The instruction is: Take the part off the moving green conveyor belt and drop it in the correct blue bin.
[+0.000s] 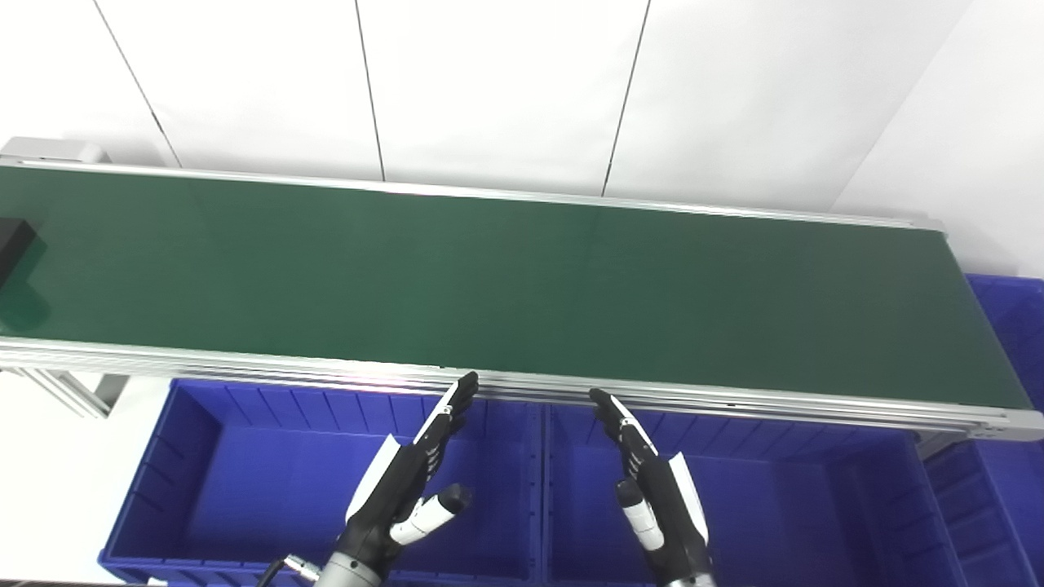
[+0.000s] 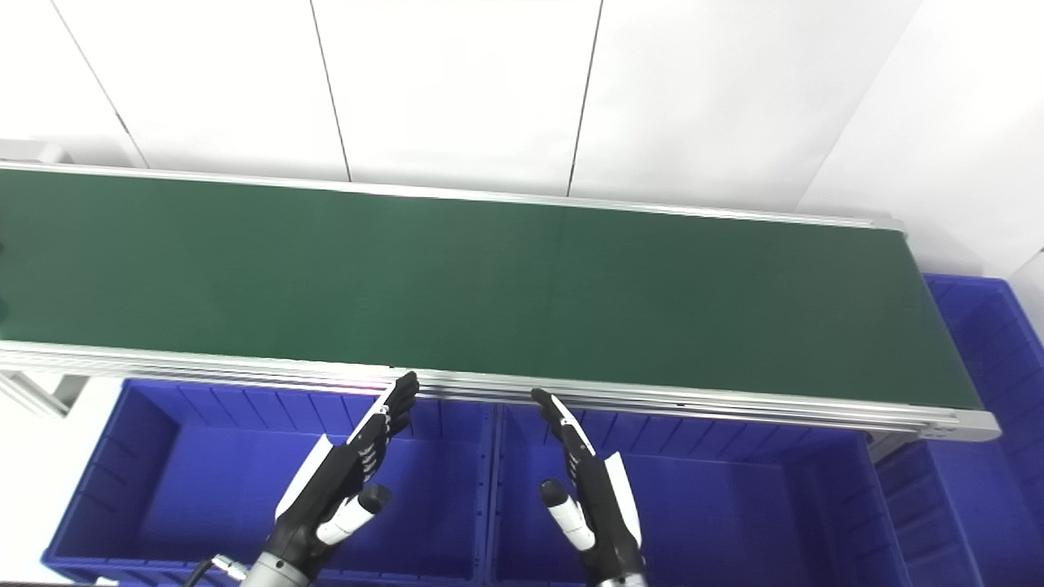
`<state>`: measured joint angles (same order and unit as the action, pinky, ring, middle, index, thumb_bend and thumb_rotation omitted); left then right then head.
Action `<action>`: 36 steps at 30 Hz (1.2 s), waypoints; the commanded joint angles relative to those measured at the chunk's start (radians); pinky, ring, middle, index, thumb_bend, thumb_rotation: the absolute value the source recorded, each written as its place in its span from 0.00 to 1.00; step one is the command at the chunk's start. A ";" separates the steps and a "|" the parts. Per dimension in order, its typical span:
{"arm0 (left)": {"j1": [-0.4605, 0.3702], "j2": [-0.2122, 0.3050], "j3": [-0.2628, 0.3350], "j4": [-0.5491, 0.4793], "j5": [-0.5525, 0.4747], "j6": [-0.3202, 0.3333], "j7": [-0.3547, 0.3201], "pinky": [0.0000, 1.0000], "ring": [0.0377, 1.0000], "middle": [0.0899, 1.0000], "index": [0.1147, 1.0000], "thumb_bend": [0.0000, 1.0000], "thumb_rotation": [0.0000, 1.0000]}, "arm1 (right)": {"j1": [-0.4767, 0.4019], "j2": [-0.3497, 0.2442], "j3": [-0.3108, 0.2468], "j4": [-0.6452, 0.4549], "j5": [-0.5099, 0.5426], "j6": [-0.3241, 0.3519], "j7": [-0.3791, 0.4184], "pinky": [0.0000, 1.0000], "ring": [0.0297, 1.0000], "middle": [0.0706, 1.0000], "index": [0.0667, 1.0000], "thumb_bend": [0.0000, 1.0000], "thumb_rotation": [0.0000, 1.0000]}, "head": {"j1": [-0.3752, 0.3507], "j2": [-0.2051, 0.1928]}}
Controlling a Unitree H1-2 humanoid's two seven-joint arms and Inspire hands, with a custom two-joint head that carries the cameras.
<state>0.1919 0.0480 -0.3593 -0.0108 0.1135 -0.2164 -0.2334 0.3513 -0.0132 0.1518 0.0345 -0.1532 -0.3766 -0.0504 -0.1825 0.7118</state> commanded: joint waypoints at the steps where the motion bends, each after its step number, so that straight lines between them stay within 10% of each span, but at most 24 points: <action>1: -0.016 -0.002 -0.003 -0.025 -0.003 -0.032 -0.003 1.00 1.00 1.00 1.00 0.82 0.89 | -0.006 0.008 0.004 -0.030 -0.006 -0.028 0.002 0.96 0.95 0.94 0.91 0.90 1.00 | 0.001 0.000; 36: -0.016 -0.002 -0.004 -0.027 0.001 -0.034 -0.001 1.00 1.00 1.00 1.00 0.82 0.89 | -0.010 0.010 0.003 -0.025 -0.009 -0.043 0.002 0.96 0.95 0.94 0.90 0.90 1.00 | -0.001 0.000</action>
<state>0.1918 0.0491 -0.3607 -0.0122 0.1149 -0.2163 -0.2334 0.3507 -0.0098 0.1522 0.0318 -0.1643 -0.3771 -0.0505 -0.1841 0.7102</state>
